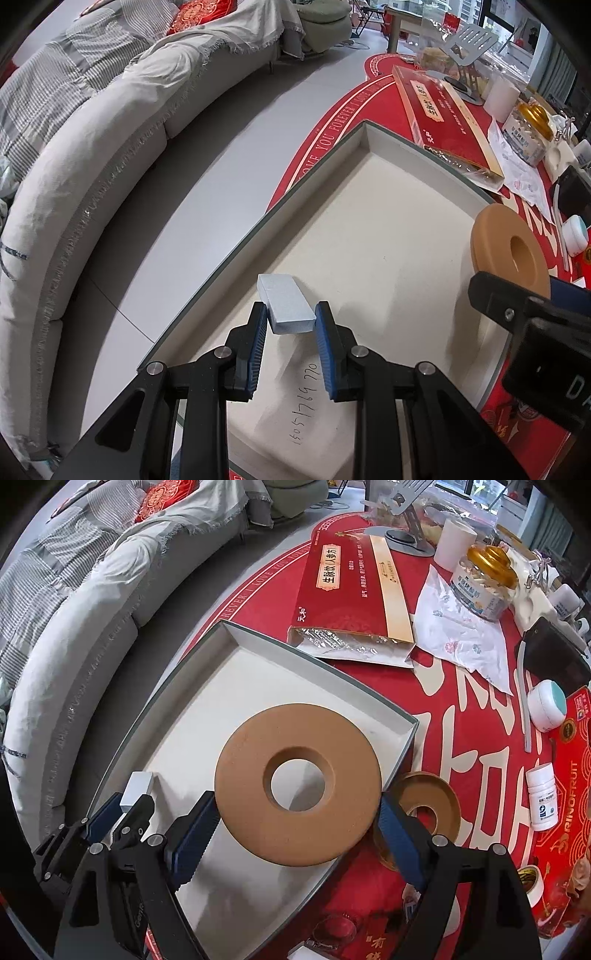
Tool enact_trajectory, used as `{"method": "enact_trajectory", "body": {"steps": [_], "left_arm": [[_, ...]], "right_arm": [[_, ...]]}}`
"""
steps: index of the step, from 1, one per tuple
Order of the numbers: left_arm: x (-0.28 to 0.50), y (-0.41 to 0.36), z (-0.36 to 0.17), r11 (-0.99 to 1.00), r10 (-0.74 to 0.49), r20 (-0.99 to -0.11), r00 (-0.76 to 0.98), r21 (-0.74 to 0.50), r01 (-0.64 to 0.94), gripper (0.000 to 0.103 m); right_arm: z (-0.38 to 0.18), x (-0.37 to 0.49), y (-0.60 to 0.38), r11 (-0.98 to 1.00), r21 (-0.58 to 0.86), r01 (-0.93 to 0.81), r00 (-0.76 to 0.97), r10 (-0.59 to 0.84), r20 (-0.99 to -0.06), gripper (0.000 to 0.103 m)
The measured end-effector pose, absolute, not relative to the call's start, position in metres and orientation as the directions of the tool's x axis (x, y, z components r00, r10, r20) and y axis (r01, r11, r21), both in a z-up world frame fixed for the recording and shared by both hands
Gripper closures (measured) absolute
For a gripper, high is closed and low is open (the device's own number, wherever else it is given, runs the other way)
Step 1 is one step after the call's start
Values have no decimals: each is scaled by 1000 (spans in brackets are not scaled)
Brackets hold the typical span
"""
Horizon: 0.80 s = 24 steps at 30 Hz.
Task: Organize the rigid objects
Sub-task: 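Carry the card and cork ring into the white tray and release both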
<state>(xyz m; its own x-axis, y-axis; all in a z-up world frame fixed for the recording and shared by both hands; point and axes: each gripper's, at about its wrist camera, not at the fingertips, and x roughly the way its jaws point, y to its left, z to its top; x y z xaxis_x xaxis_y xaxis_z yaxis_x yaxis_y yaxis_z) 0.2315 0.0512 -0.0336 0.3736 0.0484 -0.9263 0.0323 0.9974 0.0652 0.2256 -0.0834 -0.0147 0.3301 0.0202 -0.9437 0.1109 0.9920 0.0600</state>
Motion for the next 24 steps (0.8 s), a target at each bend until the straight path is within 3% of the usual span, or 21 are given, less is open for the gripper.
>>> {"method": "enact_trajectory", "body": {"steps": [7,8,9,11,12,14,20,24], "left_arm": [[235,49,-39,996,59,-929,365,80,43,73],[235,48,-40,995,65,-929,363,87,44,67],[234,48,-41,995,72,-928,365,94,43,44],[233,49,-40,996,65,-926,373,84,35,9],[231,50,-39,997,55,-922,382,71,29,0],[227,53,-35,998,37,-914,404,53,27,0],[212,60,-25,997,-49,-914,403,-19,78,0],[189,67,-17,996,-44,-896,442,-7,86,0]], "right_arm": [[-22,229,-83,992,60,115,315,21,-949,17],[-23,230,-82,992,63,113,316,24,-949,17],[-23,231,-81,992,69,109,316,31,-948,17],[-25,231,-81,992,84,97,309,50,-950,16],[-25,231,-81,991,93,93,304,61,-951,15],[-25,230,-82,990,95,100,300,61,-952,1],[-7,214,-93,988,98,118,330,54,-942,1],[11,184,-104,985,98,140,379,38,-925,1]]}}
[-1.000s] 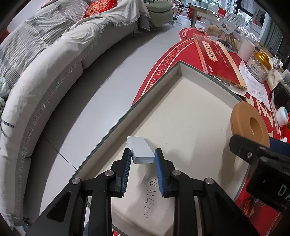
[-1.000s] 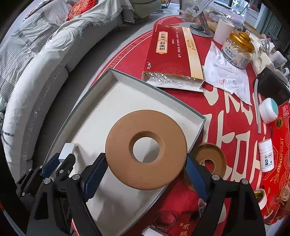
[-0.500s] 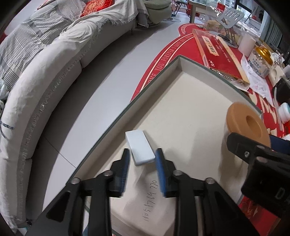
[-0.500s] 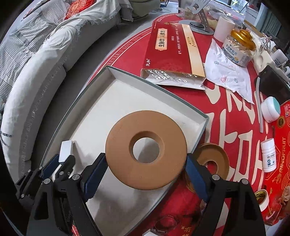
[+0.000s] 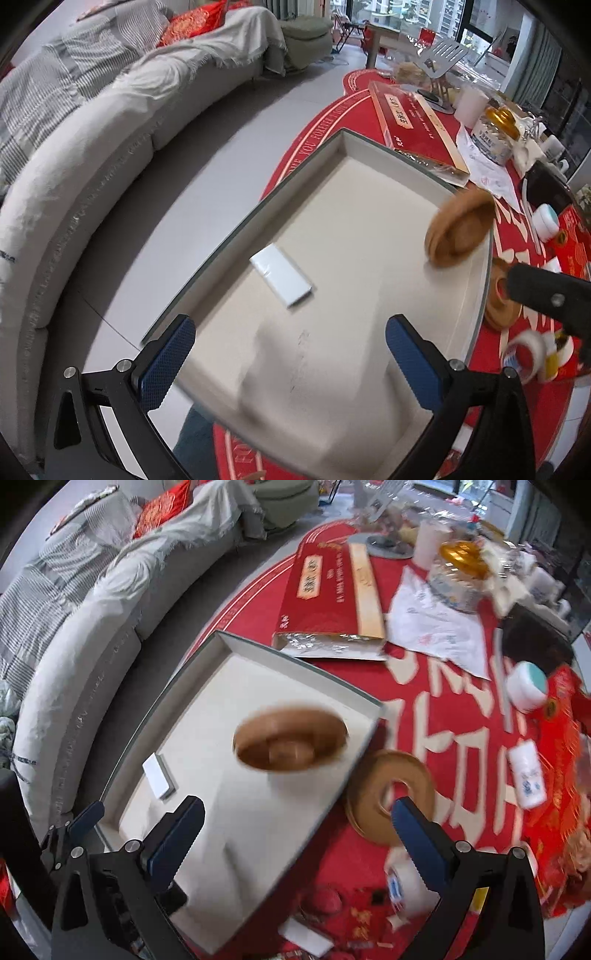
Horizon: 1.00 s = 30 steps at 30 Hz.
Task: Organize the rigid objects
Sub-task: 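Move the left tool back over the table to the red-and-white packet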
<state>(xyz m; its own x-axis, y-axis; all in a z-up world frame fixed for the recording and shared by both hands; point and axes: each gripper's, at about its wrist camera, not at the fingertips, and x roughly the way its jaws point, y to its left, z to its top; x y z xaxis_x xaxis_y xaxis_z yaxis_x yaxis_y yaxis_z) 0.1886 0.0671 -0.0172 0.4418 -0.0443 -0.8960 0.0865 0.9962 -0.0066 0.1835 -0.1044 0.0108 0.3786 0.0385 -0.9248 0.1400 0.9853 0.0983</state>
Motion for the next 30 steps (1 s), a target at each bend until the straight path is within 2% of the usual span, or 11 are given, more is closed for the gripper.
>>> {"method": "enact_trajectory", "body": {"steps": [7,10,17,22,30], "left_arm": [[147,83,-10,1000,-17,-891,453,-5,27,0],[123,64,-11,993,-34,-888,458,22,117,0],[88,14,-27,952,-57,-893,446,86,295,0],[85,2,-49,919,43,-881,470,220,327,0],[112,30,-65,927,128,-880,458,270,261,0]], "right_arm": [[9,122,-102,991,50,122,367,2,-930,1],[2,96,-103,991,18,129,351,-29,-936,1],[-2,47,-123,974,47,222,325,-29,-945,1],[2,18,-133,967,39,253,334,-49,-941,1],[-8,-23,-151,942,64,331,303,-42,-952,1]]}}
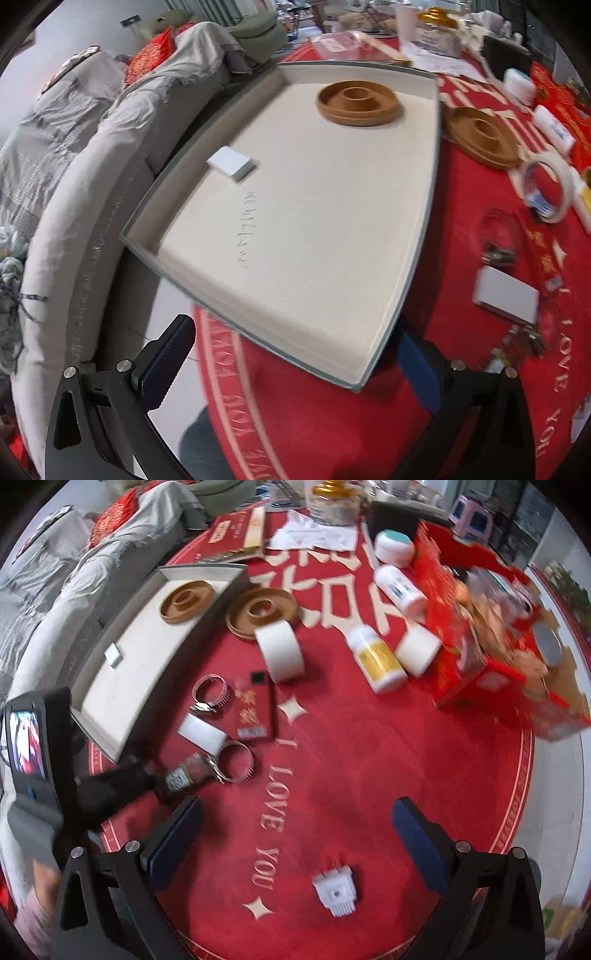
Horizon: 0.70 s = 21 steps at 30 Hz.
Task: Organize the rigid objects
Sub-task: 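Move the left tool back over the table to the red-and-white packet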
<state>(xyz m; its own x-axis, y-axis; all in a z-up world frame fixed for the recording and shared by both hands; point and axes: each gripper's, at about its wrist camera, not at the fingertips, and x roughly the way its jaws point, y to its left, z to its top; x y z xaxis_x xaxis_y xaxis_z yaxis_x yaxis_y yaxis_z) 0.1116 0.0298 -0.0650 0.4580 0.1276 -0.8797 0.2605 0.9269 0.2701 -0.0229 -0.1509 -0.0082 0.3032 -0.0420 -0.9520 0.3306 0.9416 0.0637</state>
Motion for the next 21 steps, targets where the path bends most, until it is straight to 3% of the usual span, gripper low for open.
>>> {"method": "enact_trajectory", "body": {"steps": [8,15,21], "left_arm": [[90,32,-41,976,-11,-954,301,55,209,0],[70,-3,-66,989,26,-978,209,55,134,0],[72,-12,-66,995,-20,-980,200,1,103,0]], "right_arm": [[-18,-54,-171,907,115,405,291,-8,-957,1],[-19,-78,-183,882,174,438,304,37,-952,1],[-22,-94,-198,857,206,472,306,60,-950,1]]}}
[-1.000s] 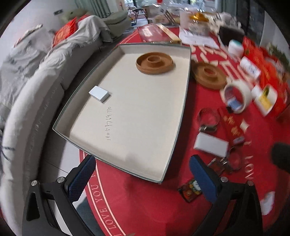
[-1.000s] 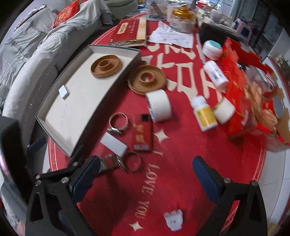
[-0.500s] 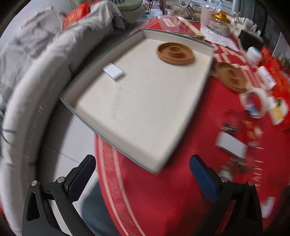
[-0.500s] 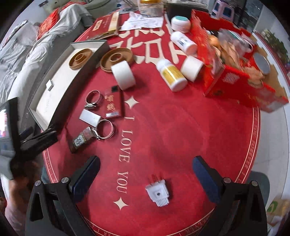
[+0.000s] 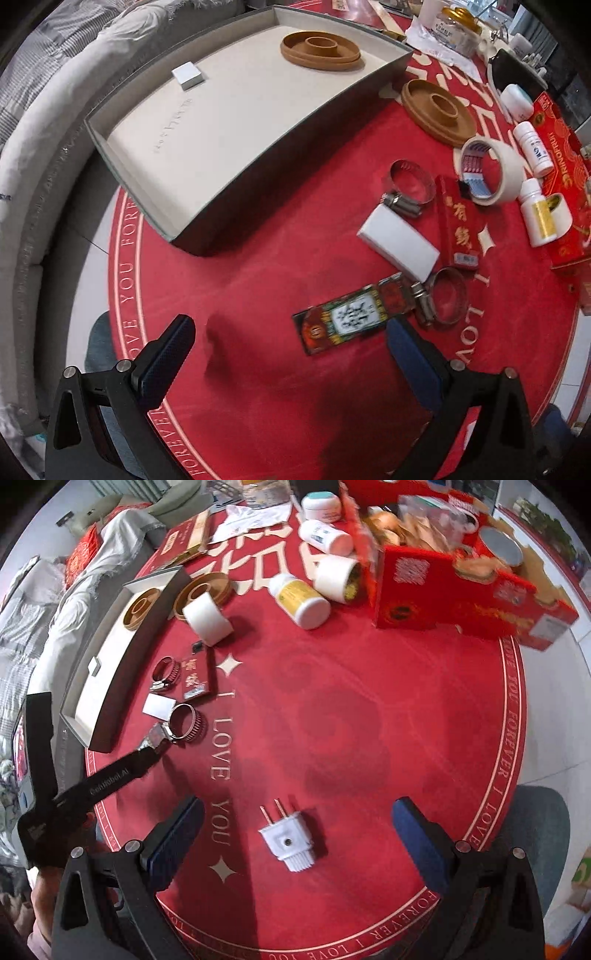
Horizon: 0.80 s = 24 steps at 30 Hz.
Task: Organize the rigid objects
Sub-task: 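Move the left tool back over the table to the red-and-white packet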
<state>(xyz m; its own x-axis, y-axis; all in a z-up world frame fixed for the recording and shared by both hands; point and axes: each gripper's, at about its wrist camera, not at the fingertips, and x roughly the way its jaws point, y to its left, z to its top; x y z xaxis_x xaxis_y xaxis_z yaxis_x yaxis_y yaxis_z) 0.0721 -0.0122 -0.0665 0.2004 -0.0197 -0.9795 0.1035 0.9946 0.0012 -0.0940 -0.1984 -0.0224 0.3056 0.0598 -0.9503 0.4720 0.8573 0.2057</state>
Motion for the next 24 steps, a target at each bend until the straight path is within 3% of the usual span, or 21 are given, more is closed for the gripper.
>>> {"method": "enact_trajectory", "body": {"steps": [24], "left_arm": [[106,-29,-79,1000,7,-980,198,8,6,0]], "right_arm": [[-37,-88,-203,861,222,457,292,90,-952,1]]}}
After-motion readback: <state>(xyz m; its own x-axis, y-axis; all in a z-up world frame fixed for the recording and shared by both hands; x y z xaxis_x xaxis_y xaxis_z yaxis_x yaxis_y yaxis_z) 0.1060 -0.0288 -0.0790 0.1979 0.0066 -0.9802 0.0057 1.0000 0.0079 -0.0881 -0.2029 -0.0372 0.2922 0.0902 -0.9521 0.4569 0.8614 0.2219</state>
